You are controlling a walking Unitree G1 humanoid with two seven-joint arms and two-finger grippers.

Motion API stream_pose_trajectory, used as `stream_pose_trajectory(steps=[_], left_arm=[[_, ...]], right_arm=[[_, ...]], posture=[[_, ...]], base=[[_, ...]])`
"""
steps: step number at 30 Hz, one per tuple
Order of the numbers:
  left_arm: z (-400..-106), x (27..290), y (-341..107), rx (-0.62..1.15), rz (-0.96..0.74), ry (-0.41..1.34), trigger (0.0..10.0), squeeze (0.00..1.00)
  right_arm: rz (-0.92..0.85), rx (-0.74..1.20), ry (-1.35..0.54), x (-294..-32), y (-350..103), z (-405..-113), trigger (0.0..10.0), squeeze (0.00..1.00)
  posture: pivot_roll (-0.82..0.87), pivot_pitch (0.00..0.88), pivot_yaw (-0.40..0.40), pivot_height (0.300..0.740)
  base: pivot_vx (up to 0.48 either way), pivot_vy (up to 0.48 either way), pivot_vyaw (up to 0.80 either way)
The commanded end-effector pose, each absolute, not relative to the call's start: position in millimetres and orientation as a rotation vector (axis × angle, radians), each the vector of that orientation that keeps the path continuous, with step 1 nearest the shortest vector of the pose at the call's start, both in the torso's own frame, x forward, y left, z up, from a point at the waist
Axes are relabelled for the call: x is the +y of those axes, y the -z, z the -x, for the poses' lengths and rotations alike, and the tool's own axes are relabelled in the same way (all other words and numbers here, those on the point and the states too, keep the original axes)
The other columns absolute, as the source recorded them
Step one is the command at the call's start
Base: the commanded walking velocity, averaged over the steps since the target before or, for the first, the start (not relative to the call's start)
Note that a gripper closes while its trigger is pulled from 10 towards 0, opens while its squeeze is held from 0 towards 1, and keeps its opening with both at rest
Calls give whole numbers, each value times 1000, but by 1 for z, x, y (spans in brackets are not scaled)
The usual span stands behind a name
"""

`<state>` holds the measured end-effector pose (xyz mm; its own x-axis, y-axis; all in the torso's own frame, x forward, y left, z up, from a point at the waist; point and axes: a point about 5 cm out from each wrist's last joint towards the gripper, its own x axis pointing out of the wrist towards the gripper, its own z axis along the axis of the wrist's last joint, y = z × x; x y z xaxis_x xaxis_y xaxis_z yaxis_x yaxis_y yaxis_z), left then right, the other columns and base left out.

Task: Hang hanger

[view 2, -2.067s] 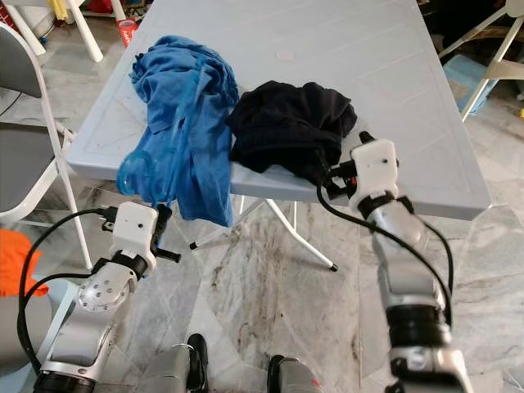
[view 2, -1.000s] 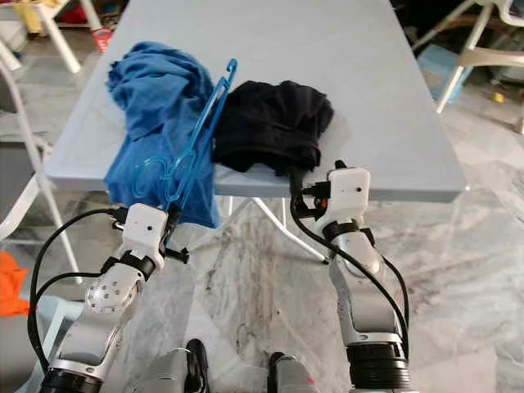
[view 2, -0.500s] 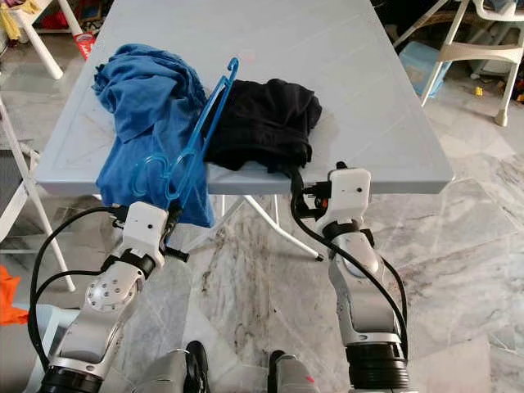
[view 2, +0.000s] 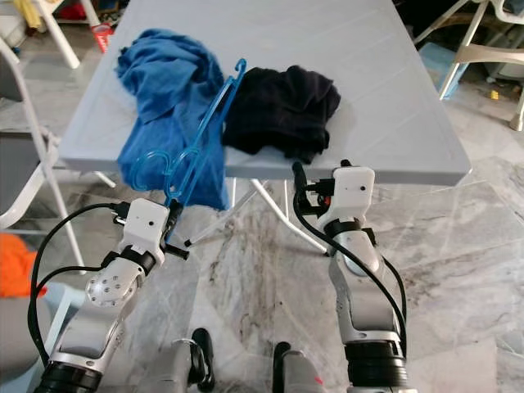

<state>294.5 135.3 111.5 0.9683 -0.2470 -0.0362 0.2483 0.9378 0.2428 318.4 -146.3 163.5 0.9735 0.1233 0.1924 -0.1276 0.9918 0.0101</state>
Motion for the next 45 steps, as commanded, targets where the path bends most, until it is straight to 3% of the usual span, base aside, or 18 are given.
stream_pose_trajectory(steps=[1, 12, 25, 33, 45], left_arm=[[-293, 135, -106, 27, -255, 269, 10000, 0], [-299, 128, -108, 17, -262, 309, 10000, 0], [-300, 127, -75, 130, -234, 326, 10000, 0], [-306, 132, -67, 148, -214, 321, 10000, 0], [-305, 126, -59, 163, -178, 324, 10000, 0]], right_arm=[[-28, -178, -103, -150, -158, -318, 10000, 0], [-34, -179, -53, -163, -156, -316, 10000, 0], [-119, -114, 113, -188, -132, -301, 10000, 0], [-152, -72, 119, -177, -116, -297, 10000, 0], [-146, -51, 125, -182, -113, -302, 10000, 0]], posture=[[-65, 166, 4, 740], [-89, 141, 25, 740], [-138, 82, 35, 740], [-137, 6, 24, 740], [-139, 45, 34, 740]], base=[[-375, 0, 0], [-366, 0, 0], [0, 0, 0], [0, 0, 0], [0, 0, -533]])
